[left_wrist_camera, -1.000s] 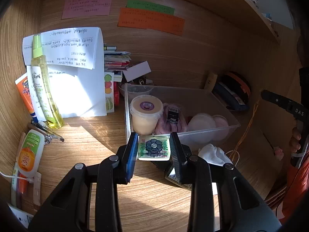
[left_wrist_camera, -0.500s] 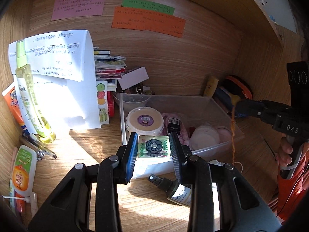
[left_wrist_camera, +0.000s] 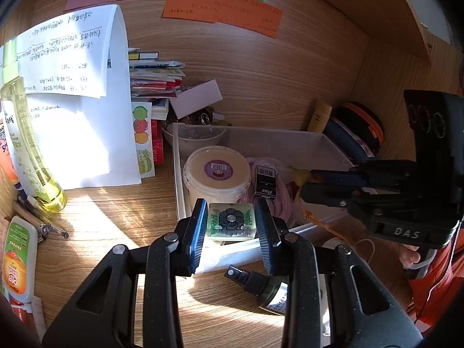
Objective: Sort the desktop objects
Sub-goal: 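Carry the green box with left tool while right tool carries gourd ornament over bin, then open left tool over the bin while right tool drops the gourd ornament in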
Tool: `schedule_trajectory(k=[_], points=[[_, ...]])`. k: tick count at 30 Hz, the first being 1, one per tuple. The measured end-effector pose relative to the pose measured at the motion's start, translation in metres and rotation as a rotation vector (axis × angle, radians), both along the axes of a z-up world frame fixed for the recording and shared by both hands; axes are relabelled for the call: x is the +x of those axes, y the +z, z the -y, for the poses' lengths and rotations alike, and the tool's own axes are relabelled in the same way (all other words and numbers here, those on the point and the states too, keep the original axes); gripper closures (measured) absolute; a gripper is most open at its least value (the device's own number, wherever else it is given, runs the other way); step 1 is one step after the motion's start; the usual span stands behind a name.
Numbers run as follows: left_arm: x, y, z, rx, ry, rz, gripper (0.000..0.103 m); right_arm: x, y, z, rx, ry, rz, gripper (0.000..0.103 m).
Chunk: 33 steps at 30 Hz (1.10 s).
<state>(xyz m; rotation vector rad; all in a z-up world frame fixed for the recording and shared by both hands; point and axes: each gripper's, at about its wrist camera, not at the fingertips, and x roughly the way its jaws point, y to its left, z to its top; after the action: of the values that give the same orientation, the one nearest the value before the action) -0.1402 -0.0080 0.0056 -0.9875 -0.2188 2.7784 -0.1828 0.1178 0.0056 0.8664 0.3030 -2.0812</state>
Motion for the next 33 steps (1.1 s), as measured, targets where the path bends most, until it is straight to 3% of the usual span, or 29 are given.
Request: schedule_trajectory(k=[14,33], points=[[0.000,-0.005,-0.011,-0.044,-0.014,-0.002,0.070,-0.008,-0.014,0.002,0.034,-0.006,0.014,0.085],[0.007,0.005,-0.009,-0.049,0.014,-0.020,0.070,0.009,-0.009,0.011,0.125,-0.015,-0.088,0.083]])
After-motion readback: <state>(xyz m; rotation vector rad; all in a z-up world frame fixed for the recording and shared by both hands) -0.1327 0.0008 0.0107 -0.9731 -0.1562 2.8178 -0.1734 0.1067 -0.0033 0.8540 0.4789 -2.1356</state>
